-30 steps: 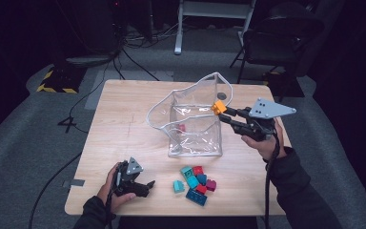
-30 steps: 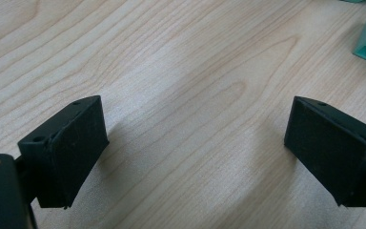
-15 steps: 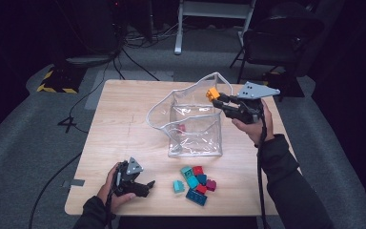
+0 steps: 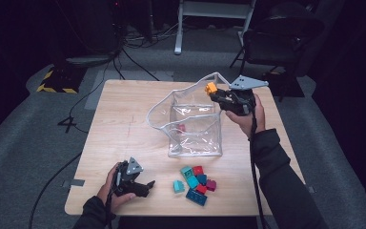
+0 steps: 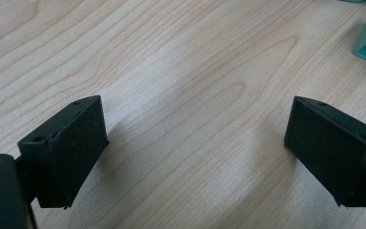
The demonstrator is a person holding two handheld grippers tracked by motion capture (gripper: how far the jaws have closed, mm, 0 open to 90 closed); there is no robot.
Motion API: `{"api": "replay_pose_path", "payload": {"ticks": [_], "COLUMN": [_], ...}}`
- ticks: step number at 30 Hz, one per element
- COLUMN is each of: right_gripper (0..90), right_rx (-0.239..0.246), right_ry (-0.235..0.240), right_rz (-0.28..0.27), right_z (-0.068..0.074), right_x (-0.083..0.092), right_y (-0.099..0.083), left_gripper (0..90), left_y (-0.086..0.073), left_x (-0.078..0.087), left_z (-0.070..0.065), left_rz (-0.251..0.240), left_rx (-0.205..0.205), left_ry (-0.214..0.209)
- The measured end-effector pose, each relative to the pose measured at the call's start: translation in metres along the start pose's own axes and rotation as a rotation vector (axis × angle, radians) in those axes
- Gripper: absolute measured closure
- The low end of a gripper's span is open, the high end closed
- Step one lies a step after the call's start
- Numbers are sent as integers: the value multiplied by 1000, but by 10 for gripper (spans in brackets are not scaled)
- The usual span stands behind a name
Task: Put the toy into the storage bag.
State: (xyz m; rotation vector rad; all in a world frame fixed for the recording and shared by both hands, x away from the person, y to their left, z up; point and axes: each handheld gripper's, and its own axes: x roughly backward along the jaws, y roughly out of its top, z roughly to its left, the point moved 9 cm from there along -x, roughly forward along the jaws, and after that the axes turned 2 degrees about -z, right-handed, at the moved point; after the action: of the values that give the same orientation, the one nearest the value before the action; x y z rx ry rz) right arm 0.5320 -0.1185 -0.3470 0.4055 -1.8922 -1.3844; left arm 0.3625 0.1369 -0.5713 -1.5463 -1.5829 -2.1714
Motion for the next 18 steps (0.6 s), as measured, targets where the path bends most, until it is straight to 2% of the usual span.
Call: {"api": "replay_pose_path", "payload": {"ticks": [6, 18], "right_gripper": [715, 580], "right_rx": [-13, -25], "right_ry": [-22, -18], "right_rz": [20, 15], "right_z": [0, 6], "right_x": [-9, -10], "right_y": [-6, -11], "left_gripper": [73, 72], "left_y": [0, 0], "left_x": [0, 0], "left_z": [0, 0], "left_rz": [-1, 0], "left_rx": [0, 0], "left_ry": [1, 1]}}
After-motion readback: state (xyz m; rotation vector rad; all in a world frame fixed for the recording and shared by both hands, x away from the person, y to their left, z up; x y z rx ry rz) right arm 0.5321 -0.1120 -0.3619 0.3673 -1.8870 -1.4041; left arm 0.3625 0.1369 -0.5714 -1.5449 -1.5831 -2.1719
